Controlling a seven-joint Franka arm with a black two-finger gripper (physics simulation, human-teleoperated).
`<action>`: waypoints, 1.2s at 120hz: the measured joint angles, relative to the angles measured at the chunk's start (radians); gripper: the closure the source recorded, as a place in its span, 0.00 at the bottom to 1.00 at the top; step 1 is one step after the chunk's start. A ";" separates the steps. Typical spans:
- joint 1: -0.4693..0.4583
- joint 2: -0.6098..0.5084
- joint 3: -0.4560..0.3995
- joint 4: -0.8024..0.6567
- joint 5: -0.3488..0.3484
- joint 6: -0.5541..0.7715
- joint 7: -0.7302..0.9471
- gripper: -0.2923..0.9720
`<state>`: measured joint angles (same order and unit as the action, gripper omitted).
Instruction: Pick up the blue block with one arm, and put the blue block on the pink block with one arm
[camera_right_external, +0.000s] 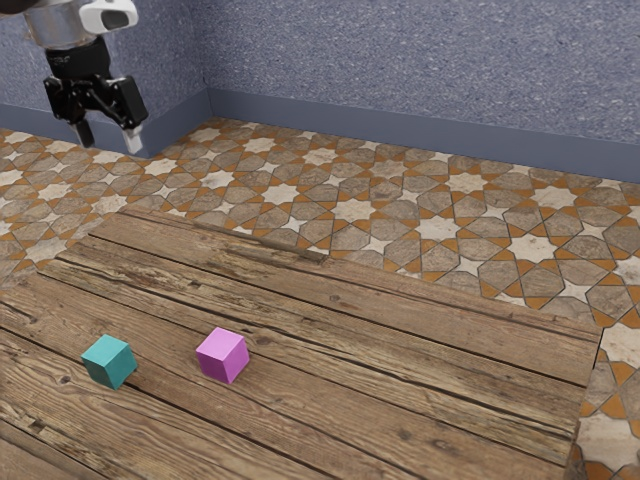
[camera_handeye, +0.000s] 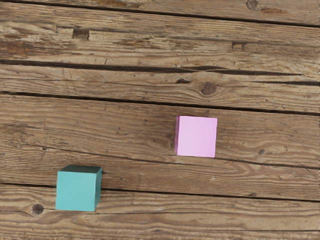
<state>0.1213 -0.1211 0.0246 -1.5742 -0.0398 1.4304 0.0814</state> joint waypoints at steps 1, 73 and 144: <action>-0.001 0.000 0.000 0.000 0.000 -0.002 0.001 0.23; 0.093 0.202 -0.077 0.027 0.187 -0.248 0.131 0.23; 0.002 0.252 0.095 -0.428 0.303 0.096 0.178 0.23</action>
<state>0.1237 0.1307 0.1198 -2.0021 0.2633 1.5268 0.2591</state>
